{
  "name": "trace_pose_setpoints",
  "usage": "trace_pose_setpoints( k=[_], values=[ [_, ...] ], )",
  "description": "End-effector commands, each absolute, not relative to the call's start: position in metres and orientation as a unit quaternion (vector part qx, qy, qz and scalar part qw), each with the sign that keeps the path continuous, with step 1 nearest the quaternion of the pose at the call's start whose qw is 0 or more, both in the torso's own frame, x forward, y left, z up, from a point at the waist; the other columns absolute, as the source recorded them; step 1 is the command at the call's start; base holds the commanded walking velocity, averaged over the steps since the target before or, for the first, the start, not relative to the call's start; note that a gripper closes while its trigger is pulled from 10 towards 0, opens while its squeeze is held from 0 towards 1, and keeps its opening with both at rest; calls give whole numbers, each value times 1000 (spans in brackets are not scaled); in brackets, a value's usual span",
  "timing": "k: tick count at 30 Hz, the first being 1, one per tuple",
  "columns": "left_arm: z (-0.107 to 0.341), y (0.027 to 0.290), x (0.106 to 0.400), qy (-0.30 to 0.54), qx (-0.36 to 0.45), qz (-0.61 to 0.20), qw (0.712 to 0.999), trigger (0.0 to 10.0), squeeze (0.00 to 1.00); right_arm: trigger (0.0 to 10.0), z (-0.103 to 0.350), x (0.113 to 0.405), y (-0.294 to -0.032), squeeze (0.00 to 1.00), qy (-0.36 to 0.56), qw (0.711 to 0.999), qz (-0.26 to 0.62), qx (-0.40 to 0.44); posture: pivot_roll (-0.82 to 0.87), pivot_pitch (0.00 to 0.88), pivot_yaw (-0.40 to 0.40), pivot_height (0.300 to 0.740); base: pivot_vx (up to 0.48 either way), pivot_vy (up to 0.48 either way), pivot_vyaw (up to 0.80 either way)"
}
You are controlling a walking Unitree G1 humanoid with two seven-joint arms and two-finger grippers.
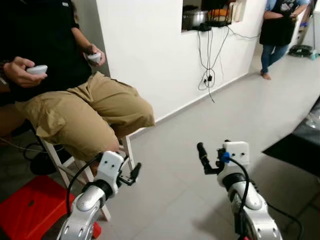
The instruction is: Building children table
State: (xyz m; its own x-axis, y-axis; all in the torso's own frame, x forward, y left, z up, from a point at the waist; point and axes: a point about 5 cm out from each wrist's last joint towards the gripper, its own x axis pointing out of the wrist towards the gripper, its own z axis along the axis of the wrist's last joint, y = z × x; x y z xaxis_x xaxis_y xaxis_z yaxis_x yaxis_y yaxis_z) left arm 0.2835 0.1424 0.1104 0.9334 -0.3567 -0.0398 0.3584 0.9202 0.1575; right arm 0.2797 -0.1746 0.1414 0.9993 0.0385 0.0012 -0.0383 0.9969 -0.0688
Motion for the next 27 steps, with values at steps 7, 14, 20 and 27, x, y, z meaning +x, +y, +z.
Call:
trace_pose_setpoints(
  k=[7,14,20,27],
  values=[
    [106,147,284,19,103,-178,978,10000,0,10000,141,280,-171,0,-6,999,27,-32,12,0,-8,740,0,0,0],
    [105,145,285,19,107,-181,977,10000,0,10000,142,282,-171,0,-9,999,28,-34,11,0,-8,740,0,-327,0],
    [107,147,285,12,81,-169,982,10000,0,10000,143,282,-171,0,-10,999,29,-34,10,0,-9,740,0,-232,0],
    [106,147,286,16,94,-168,981,10000,0,10000,143,283,-171,0,-10,999,30,-34,12,0,-9,740,0,0,0]
  ],
)
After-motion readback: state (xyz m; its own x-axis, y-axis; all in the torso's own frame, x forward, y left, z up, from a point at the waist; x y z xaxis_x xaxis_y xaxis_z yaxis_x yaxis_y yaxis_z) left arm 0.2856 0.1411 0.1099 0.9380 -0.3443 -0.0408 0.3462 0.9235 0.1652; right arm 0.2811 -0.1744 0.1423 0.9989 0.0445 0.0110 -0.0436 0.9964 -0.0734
